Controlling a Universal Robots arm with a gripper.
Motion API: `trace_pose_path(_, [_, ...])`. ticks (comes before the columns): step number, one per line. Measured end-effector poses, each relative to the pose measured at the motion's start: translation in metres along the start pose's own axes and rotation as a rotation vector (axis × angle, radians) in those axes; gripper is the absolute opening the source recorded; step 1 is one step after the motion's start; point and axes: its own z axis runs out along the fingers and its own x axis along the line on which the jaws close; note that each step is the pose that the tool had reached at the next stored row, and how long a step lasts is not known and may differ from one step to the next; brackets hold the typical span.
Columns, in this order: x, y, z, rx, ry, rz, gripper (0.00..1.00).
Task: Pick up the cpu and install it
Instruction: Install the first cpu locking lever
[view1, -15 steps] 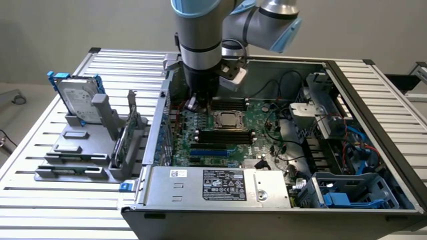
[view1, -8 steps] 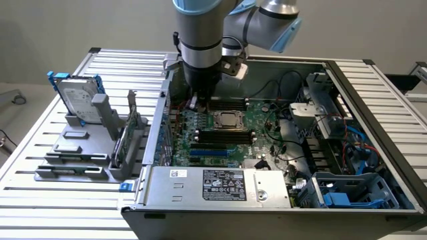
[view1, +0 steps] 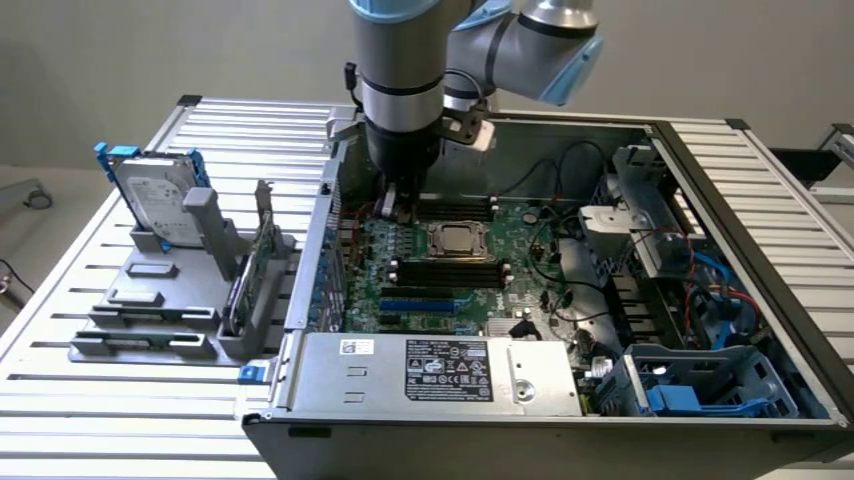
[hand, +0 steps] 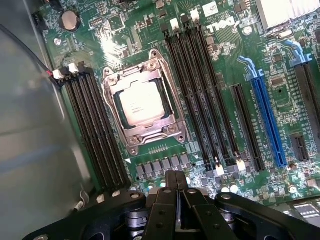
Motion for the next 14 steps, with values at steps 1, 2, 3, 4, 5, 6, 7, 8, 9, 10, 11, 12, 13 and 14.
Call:
trace_pose_path(1, [0.0007,-0.0005,0.0001,-0.0016,-0.0074,-0.006,0.11])
trace_pose_path(2, [0.0016,-0.0010,0.0002,-0.0030,-0.0146,-0.012,0.11])
trace_pose_path(3, [0.0023,-0.0015,0.0004,-0.0040,-0.0206,-0.018,0.11])
trace_pose_path(4, [0.0032,-0.0020,0.0005,-0.0049,-0.0262,-0.025,0.11])
trace_pose_path(5, [0.0039,-0.0024,0.0006,-0.0058,-0.0320,-0.031,0.11])
trace_pose_path(6, [0.0045,-0.0028,0.0007,-0.0067,-0.0377,-0.038,0.11])
trace_pose_path(7, [0.0051,-0.0032,0.0008,-0.0075,-0.0435,-0.046,0.11])
trace_pose_path(8, [0.0057,-0.0034,0.0009,-0.0082,-0.0486,-0.053,0.11])
trace_pose_path(9, [0.0062,-0.0037,0.0010,-0.0087,-0.0540,-0.061,0.11])
trace_pose_path(10, [0.0068,-0.0040,0.0010,-0.0094,-0.0598,-0.069,0.11])
trace_pose_path(11, [0.0074,-0.0042,0.0012,-0.0098,-0.0646,-0.077,0.11])
trace_pose_path(12, [0.0080,-0.0045,0.0013,-0.0103,-0.0693,-0.085,0.11])
trace_pose_path(13, [0.0085,-0.0047,0.0014,-0.0108,-0.0739,-0.092,0.11])
trace_pose_path(14, [0.0091,-0.0049,0.0015,-0.0113,-0.0788,-0.100,0.11])
